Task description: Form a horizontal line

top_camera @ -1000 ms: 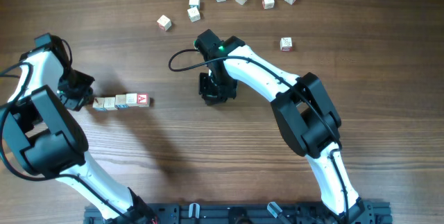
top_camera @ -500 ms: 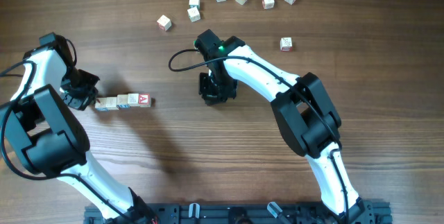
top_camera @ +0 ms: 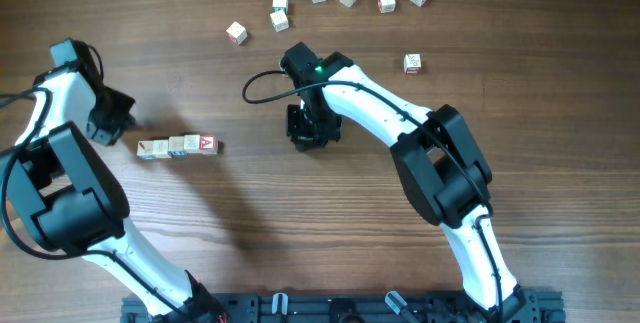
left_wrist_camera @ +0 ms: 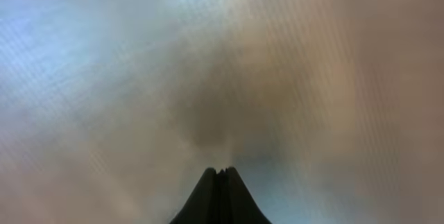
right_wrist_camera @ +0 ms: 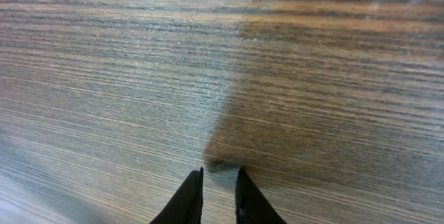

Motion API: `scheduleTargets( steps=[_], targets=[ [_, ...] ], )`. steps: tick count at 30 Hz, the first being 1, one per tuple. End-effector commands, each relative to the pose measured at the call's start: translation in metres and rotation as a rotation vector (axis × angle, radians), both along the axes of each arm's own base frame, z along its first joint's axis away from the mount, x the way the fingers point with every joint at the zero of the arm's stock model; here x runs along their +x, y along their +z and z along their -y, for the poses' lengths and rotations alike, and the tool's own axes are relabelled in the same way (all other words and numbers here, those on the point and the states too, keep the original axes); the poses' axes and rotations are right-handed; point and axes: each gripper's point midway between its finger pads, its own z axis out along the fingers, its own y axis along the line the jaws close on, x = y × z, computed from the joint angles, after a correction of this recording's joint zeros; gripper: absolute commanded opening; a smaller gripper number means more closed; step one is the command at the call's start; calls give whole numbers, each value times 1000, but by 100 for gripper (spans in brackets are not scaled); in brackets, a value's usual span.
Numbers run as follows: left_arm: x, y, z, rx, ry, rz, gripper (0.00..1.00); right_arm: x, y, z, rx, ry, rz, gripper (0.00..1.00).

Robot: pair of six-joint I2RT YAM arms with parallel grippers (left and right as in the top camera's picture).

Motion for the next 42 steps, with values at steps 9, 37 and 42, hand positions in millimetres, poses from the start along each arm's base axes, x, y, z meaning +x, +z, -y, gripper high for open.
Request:
scheduleTargets(
  steps=[9,37,42],
  targets=[
    [79,14,124,-212,-579,282,4,3,-35,24,-130,15,26,19],
    [-2,-8,111,56,-455,-210,4,5,-34,19,-111,-14,28,20],
    [-7,-8,112,48,-441,-230,4,5,-34,19,-111,-15,27,20]
  ],
)
